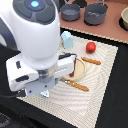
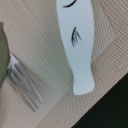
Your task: Interact with the objects in diverse but meaningful ways.
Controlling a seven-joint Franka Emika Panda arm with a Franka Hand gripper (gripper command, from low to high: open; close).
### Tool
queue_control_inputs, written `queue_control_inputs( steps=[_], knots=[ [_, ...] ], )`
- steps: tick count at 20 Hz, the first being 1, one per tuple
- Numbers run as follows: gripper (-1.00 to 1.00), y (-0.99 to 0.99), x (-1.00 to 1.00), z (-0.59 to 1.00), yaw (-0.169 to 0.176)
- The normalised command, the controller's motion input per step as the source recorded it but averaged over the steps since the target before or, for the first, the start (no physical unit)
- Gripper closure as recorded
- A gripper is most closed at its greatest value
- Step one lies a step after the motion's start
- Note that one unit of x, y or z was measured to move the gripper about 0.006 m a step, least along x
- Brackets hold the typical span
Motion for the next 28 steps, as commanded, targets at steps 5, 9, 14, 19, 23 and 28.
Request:
queue_control_inputs(
  steps=[5,9,14,19,23,28],
  knots=[
    [-1.0,0.0,-0.72,-0.54,0.033],
    [-1.0,0.0,-0.89,-0.45,0.038],
    [1.0,-0.01,-0.84,-0.44,0.051],
    [1.0,-0.03,-0.61,-0.26,0.064],
    [1.0,-0.03,-0.37,-0.1,0.066],
    [1.0,-0.1,-0.03,0.3,0.027]
  ],
)
